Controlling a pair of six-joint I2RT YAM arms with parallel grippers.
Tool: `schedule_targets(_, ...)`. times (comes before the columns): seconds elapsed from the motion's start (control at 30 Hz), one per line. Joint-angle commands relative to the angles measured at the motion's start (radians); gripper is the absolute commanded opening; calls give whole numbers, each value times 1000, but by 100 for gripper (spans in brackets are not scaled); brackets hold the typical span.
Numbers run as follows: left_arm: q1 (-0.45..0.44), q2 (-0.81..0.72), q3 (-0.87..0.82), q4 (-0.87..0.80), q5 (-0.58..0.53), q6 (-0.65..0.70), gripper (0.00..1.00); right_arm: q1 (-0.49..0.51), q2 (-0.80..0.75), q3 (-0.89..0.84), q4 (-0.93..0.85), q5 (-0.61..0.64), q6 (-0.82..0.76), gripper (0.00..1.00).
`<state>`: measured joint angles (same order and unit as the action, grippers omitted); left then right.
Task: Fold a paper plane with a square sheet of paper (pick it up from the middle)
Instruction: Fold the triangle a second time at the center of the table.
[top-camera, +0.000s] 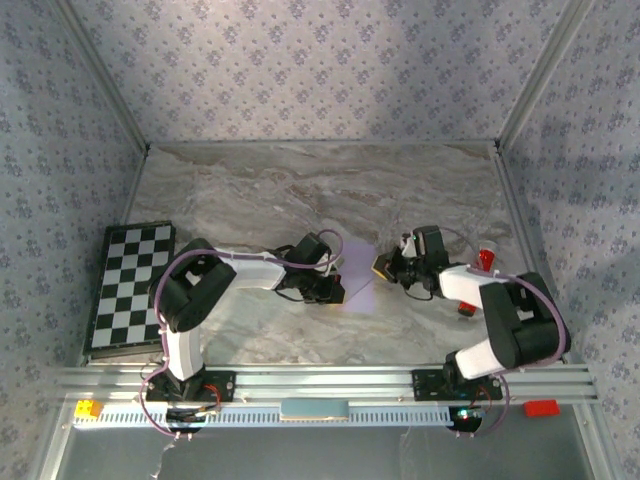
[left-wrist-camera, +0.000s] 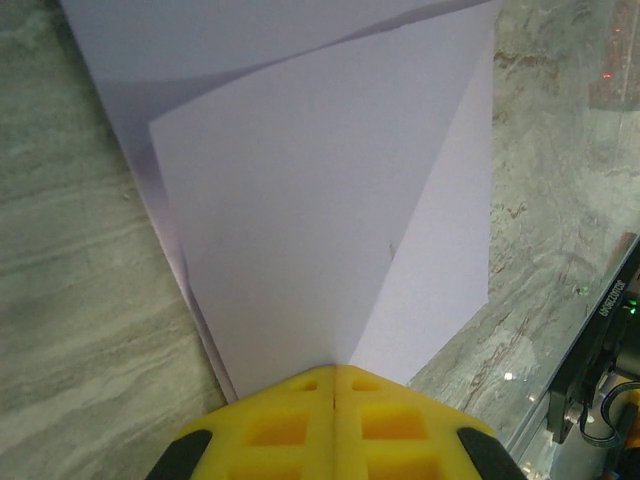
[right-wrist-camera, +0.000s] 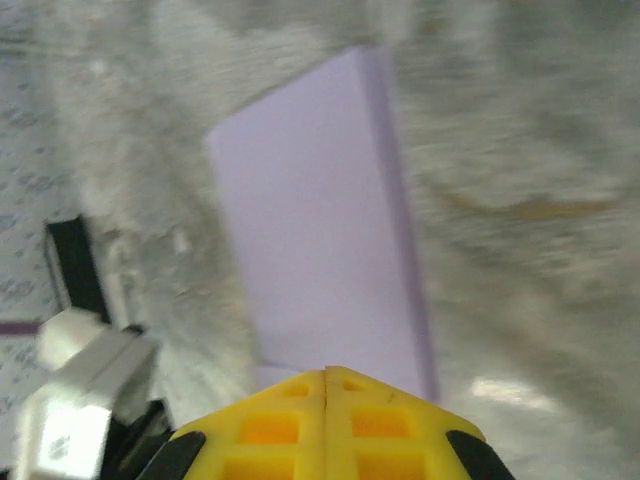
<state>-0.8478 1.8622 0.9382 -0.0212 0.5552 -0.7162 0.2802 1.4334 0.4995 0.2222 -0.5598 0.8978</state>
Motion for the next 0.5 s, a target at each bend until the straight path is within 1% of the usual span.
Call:
schedule_targets(0.0,-23,37,-12,-102,-49,-8,0,62,-51,-18,-4,19,1,3)
schedule_targets(0.07,-23,37,-8,-103,-46,-8,0,99,-29,-7,-9,16,1,3)
schedule_targets(0.17,-24,37,-4,-105,-47,-7,0,129,22,-15,33,26,24,2)
schedule_targets(0.37,-25,19,2,-107,-47,-17,0,125,111,-22,19,59,26,0)
schedule_targets(0.47,-30,-14,22,-121,-26,-26,0,114,142,-25,-13,83,16,0)
